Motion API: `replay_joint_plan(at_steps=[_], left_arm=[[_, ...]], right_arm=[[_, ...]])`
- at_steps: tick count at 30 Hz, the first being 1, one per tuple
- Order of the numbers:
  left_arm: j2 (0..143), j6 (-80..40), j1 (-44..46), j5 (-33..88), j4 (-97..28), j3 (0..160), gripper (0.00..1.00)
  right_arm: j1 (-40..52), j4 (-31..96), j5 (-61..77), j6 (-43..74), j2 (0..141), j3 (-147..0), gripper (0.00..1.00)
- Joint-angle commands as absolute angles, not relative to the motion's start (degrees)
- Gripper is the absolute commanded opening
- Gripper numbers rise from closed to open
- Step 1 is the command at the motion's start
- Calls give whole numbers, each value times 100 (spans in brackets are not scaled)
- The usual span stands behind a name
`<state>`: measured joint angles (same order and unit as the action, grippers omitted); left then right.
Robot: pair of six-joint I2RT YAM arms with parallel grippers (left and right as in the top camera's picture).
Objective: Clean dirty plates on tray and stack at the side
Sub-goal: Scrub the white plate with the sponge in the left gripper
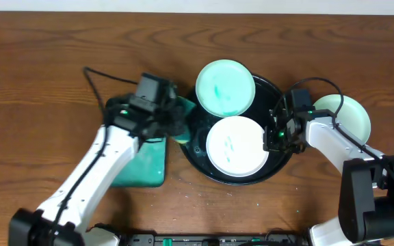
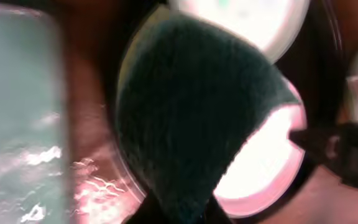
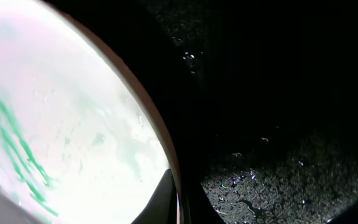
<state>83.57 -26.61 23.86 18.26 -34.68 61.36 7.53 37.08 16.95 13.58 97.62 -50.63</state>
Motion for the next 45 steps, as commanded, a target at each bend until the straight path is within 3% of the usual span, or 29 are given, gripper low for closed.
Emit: replay_joint_plan(at_steps=[1, 7, 13, 25, 30, 33, 40, 45], left_arm=[[9000, -3395, 3124, 2206, -2727, 6108, 8], [10186, -3811, 4064, 2206, -1562, 6108, 8], [11111, -4136, 4383, 2200, -1046, 6108, 7], [11231, -4163, 3614, 419, -3428, 6532, 7], [11231, -3970, 3553, 261, -3500, 6713, 7], [11275, -3959, 3625, 742, -3061, 6698, 7], [11773, -3846, 4084, 3076, -1503, 6694, 7], [11966, -3844, 4464, 3721, -1107, 6694, 7]], right_arm=[[880, 3728, 1640, 1321, 9970, -5041, 1], [888, 3758, 1566, 1321, 9970, -5041, 1], [888, 3789, 1564, 1321, 9970, -5041, 1], [921, 3817, 1483, 1321, 9970, -5041, 1], [921, 3815, 1483, 1321, 9970, -5041, 1], [921, 3815, 1483, 1321, 9970, -5041, 1], [921, 3815, 1483, 1321, 9970, -5041, 1], [921, 3815, 1483, 1321, 9970, -5041, 1]])
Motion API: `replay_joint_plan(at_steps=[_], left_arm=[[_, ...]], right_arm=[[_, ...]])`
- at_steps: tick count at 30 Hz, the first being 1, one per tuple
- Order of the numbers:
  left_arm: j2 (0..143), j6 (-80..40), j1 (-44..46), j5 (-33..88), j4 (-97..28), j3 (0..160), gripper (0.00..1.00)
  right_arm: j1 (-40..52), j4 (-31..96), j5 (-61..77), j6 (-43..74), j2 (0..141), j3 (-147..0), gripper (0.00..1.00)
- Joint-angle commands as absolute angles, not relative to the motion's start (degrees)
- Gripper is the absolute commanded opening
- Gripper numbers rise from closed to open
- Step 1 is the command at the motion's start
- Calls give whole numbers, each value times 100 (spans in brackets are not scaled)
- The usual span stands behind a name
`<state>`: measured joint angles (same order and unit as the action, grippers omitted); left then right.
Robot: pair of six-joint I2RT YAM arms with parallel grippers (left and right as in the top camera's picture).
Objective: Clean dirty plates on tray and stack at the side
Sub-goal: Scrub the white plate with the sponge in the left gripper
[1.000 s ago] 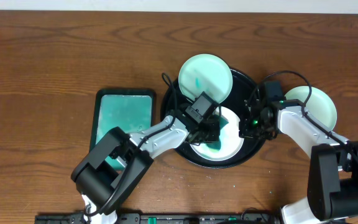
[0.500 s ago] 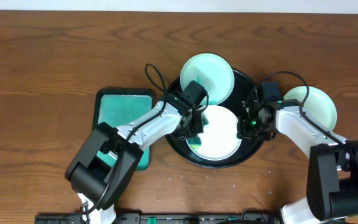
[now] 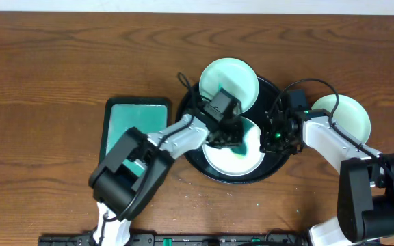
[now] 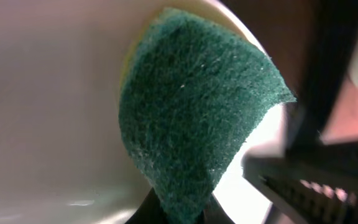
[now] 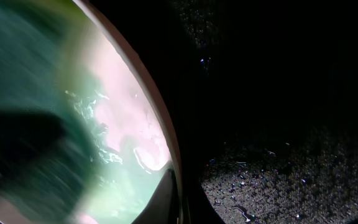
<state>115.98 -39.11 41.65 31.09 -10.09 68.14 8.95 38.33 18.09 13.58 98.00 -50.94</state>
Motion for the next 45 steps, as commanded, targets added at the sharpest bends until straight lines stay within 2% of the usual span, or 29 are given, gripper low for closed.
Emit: replay_joint_plan(at_steps=[1, 9, 12, 21, 25, 27, 34, 37, 41, 45], left_arm=[[11963, -3835, 4523, 3758, -1125, 6694, 7], [11937, -3900, 4554, 3979, -1317, 6694, 7], [11911, -4163, 4436, 3671, -1743, 6696, 7], [11402, -4156, 3944, 751, -3389, 6700, 7], [11128, -3944, 3879, -484, -3562, 6700, 7], [11104, -3693, 3881, -738, -3395, 6700, 7], [11157, -2912, 3885, -604, -2510, 6698, 7], [11157, -2912, 3887, 148, -2165, 6698, 8], [11179, -2915, 3970, 1743, -1472, 6698, 8], [11316, -2919, 4198, 2550, -926, 6698, 7]], right_arm=[[921, 3815, 1483, 1321, 9970, -5041, 1], [921, 3817, 1483, 1321, 9970, -5041, 1], [921, 3817, 1483, 1321, 9970, -5041, 1], [921, 3771, 1483, 1321, 9970, -5041, 1], [921, 3765, 1483, 1319, 9970, -5041, 1], [921, 3756, 1483, 1321, 9970, -5041, 1], [921, 3754, 1483, 1319, 9970, -5041, 1], [921, 3756, 1483, 1319, 9970, -5041, 1], [921, 3752, 1483, 1319, 9970, -5041, 1], [921, 3765, 1483, 1319, 9970, -5041, 1]])
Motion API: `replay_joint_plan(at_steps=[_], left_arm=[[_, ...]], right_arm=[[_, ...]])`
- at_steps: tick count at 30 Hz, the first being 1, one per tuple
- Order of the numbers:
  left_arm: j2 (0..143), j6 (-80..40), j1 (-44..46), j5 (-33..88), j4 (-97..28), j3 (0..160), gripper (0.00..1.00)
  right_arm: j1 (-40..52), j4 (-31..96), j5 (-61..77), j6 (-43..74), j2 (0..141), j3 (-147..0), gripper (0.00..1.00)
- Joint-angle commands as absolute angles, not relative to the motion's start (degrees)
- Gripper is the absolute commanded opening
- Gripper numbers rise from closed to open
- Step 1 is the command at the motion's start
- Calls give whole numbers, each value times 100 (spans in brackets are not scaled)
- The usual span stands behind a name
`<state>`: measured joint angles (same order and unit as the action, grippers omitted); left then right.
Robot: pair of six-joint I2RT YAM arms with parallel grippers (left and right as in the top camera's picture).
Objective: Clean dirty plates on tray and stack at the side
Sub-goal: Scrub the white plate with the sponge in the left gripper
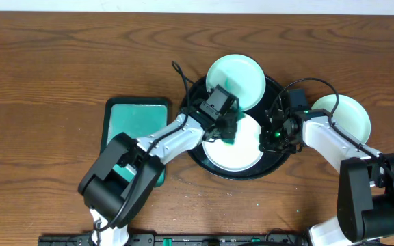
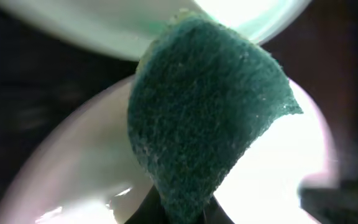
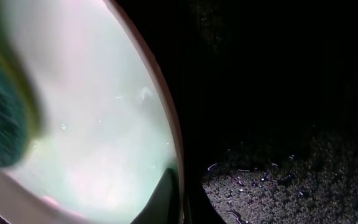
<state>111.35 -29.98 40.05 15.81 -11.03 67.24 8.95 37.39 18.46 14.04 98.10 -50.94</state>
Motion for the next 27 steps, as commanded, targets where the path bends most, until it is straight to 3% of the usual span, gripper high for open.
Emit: replay_joint_plan(at_steps=[1, 13, 21, 27], left_arm=[[11365, -2919, 4254, 2644, -875, 6698, 8], [11618, -3111, 4635, 3004, -1599, 6700, 7], [10770, -3581, 4167, 720, -3236, 6705, 7], [9671, -3177, 3562, 626, -3607, 6707, 7]], right_arm=[[921, 3771, 1483, 1319, 9970, -5041, 1], [921, 3778, 1483, 1319, 9970, -5041, 1], [921, 3791, 1483, 1319, 9970, -5041, 1], [921, 3789, 1483, 1319, 9970, -5041, 1]])
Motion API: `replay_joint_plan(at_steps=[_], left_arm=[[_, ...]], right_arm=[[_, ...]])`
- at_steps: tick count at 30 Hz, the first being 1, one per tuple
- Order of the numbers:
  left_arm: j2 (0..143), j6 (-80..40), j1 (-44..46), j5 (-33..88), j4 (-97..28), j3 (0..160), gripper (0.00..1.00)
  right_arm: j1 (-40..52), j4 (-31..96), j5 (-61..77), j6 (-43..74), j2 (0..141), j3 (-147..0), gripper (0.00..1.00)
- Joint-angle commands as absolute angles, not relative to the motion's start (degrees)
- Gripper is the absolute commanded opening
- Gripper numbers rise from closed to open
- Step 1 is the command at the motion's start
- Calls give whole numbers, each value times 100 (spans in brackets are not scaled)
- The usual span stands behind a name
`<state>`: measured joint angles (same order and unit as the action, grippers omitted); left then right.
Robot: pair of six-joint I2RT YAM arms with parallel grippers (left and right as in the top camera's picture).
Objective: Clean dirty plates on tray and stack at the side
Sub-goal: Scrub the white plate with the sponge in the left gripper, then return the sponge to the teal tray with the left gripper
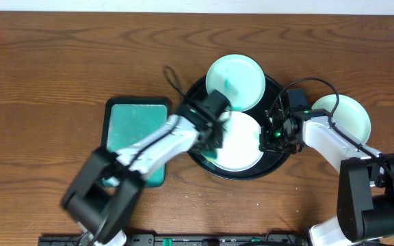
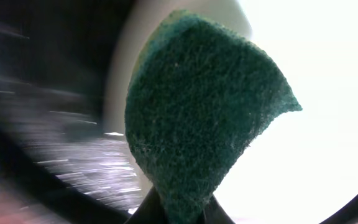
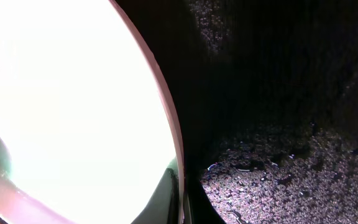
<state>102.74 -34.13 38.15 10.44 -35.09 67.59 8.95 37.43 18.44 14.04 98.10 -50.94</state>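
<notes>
A round black tray (image 1: 275, 164) holds a white plate (image 1: 241, 147) in front and a mint-green plate (image 1: 235, 78) leaning on its far rim. My left gripper (image 1: 209, 140) is shut on a dark green sponge (image 2: 204, 124), which is at the white plate's left edge (image 2: 166, 50). My right gripper (image 1: 268, 135) is shut on the white plate's right rim (image 3: 166, 124), one finger above and one below. Another pale green plate (image 1: 351, 116) lies on the table right of the tray.
A teal rectangular tray (image 1: 132, 130) sits on the wooden table (image 1: 46, 68) left of the black tray. Wet droplets speckle the black tray floor (image 3: 278, 162). The right arm's cable loops above the tray's right rim.
My left gripper has moved the sponge from the white plate's upper middle to its left edge. The right gripper holds the plate's rim as before.
First the sponge hung at the black tray's left rim and the white plate bore green streaks. Then the sponge lay on the plate amid green smears. Later it was at the plate's top, the plate looking white. Now it is at the left edge.
</notes>
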Motion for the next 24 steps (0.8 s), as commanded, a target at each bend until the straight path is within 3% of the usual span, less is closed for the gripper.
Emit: replay_joint_plan(at_steps=[1, 5, 10, 18, 21, 24], left_arm=[[9443, -3039, 3470, 703, -3680, 6705, 7], [8711, -2657, 3081, 523, -4147, 6705, 7], [8521, -2598, 2451, -803, -4821, 6565, 7], [9048, -2473, 1321, -259, -4477, 5708, 8], [8971, -2235, 1066, 272, -4493, 5743, 28], [8661, -2224, 886, 572, -4619, 5833, 36]], right_arm=[[921, 3789, 1483, 1319, 9970, -5041, 1], [921, 3793, 1483, 1319, 9970, -5041, 1], [921, 3763, 1468, 1321, 9970, -5041, 1], [921, 3503, 1179, 1498, 9970, -5041, 1], [939, 3301, 1240, 1566, 9957, -5059, 1], [1085, 3553, 1400, 1577, 9771, -5264, 1]])
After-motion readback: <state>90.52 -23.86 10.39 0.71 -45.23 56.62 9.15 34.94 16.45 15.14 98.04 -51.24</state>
